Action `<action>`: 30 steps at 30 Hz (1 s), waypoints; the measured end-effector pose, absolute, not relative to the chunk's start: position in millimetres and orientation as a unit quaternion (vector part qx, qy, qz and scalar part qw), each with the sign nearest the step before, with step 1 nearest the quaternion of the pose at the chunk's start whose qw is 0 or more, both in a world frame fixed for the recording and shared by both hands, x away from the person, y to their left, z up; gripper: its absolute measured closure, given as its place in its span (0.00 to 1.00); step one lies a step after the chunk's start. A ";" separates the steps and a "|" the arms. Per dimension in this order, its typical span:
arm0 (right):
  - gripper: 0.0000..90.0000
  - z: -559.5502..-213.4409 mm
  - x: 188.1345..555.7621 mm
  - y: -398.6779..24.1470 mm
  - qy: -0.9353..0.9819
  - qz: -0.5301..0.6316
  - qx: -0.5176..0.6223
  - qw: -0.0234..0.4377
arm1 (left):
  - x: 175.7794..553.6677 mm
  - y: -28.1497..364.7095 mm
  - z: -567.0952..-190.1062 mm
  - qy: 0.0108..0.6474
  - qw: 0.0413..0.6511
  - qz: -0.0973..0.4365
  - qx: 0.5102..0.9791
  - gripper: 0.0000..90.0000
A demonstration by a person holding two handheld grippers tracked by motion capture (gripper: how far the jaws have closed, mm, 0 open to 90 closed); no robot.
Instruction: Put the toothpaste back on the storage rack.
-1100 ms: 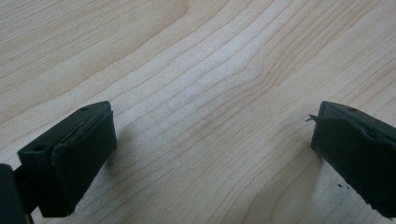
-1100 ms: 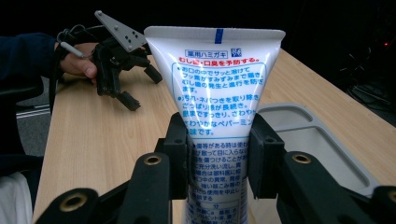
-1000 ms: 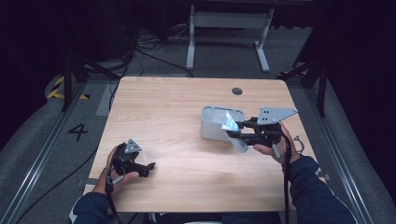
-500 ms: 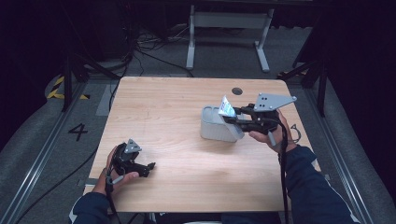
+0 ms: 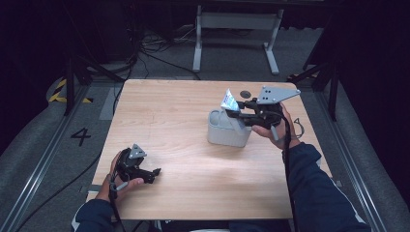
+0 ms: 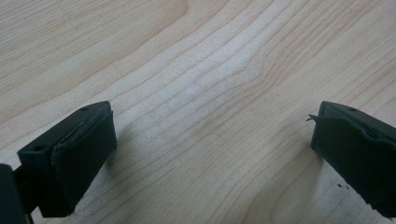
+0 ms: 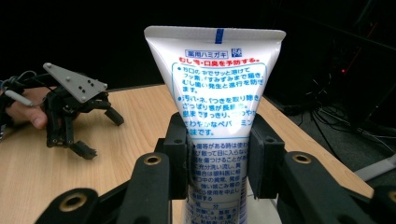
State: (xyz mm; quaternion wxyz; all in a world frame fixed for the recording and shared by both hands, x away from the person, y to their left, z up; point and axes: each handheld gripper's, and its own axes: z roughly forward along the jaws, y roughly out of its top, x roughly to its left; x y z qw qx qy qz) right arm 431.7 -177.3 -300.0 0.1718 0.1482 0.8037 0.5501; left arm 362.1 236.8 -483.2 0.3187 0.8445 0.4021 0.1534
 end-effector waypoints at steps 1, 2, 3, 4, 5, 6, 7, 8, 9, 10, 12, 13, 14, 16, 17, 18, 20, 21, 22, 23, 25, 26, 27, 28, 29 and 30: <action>0.74 -300.0 433.5 -176.8 0.803 0.551 0.150 0.172 | 362.1 236.8 -483.2 0.402 0.319 0.154 0.844 0.01; 0.73 -300.0 435.3 -176.2 0.802 0.551 0.151 0.171 | 362.1 236.8 -483.2 0.402 0.319 0.153 0.844 0.01; 0.74 -300.2 437.1 -175.6 0.801 0.553 0.152 0.170 | 362.2 236.8 -483.2 0.402 0.319 0.153 0.844 0.01; 0.73 -300.3 438.7 -174.8 0.801 0.554 0.152 0.169 | 362.2 236.8 -483.2 0.402 0.319 0.153 0.844 0.01; 0.73 -300.4 439.6 -174.0 0.801 0.554 0.151 0.169 | 362.2 236.9 -483.2 0.402 0.319 0.153 0.845 0.01; 0.73 -300.6 440.8 -172.8 0.801 0.554 0.151 0.169 | 362.2 236.8 -483.2 0.402 0.319 0.153 0.844 0.01; 0.73 -300.7 441.8 -171.9 0.801 0.554 0.152 0.170 | 362.3 236.9 -483.2 0.401 0.319 0.154 0.845 0.01; 0.73 -300.9 442.7 -171.0 0.801 0.554 0.153 0.170 | 362.2 236.9 -483.2 0.402 0.319 0.153 0.844 0.01; 0.73 -301.1 443.7 -170.2 0.801 0.553 0.152 0.169 | 362.1 236.8 -483.2 0.402 0.319 0.153 0.844 0.01; 0.73 -301.4 444.4 -169.6 0.801 0.554 0.152 0.170 | 362.2 236.9 -483.2 0.402 0.319 0.153 0.845 0.01; 0.73 -302.0 446.6 -168.3 0.801 0.553 0.154 0.170 | 362.1 236.9 -483.2 0.402 0.319 0.153 0.844 0.01; 0.73 -302.4 447.4 -168.0 0.801 0.554 0.154 0.170 | 362.1 236.8 -483.2 0.402 0.319 0.153 0.844 0.01; 0.73 -303.2 448.8 -167.4 0.801 0.553 0.156 0.169 | 362.1 236.9 -483.2 0.402 0.319 0.153 0.845 0.01; 0.73 -305.2 451.1 -166.3 0.802 0.549 0.159 0.171 | 362.1 236.9 -483.2 0.402 0.319 0.153 0.845 0.01; 0.73 -306.0 452.0 -165.8 0.803 0.548 0.161 0.171 | 362.2 236.9 -483.2 0.402 0.319 0.153 0.845 0.01; 0.73 -307.6 453.7 -165.1 0.803 0.547 0.162 0.172 | 362.2 236.8 -483.2 0.402 0.319 0.153 0.844 0.01; 0.73 -310.3 456.1 -164.1 0.804 0.545 0.165 0.172 | 362.2 236.9 -483.2 0.402 0.319 0.153 0.845 0.01; 0.73 -311.8 457.4 -163.4 0.804 0.545 0.166 0.172 | 362.1 236.8 -483.2 0.402 0.319 0.153 0.844 0.01; 0.73 -313.2 458.6 -162.8 0.804 0.544 0.167 0.172 | 362.2 236.9 -483.2 0.402 0.319 0.153 0.845 0.01; 0.73 -314.2 459.5 -162.4 0.805 0.543 0.168 0.172 | 362.2 236.9 -483.2 0.402 0.319 0.154 0.844 0.01; 0.73 -316.9 461.3 -161.7 0.806 0.539 0.170 0.173 | 362.2 236.9 -483.2 0.402 0.319 0.154 0.845 0.01; 0.73 -318.4 462.4 -161.6 0.805 0.540 0.172 0.173 | 362.2 236.9 -483.2 0.402 0.319 0.153 0.845 0.01; 0.73 -319.6 463.5 -161.9 0.804 0.542 0.174 0.172 | 362.2 236.9 -483.2 0.402 0.319 0.154 0.845 0.01; 0.73 -320.6 464.9 -162.5 0.803 0.542 0.177 0.171 | 362.2 236.8 -483.2 0.402 0.319 0.154 0.844 0.01; 0.73 -321.3 465.8 -162.7 0.802 0.543 0.179 0.173 | 362.2 236.8 -483.2 0.402 0.319 0.154 0.844 0.01; 0.73 -321.3 465.8 -162.7 0.802 0.543 0.179 0.173 | 362.2 236.8 -483.2 0.402 0.319 0.154 0.844 0.01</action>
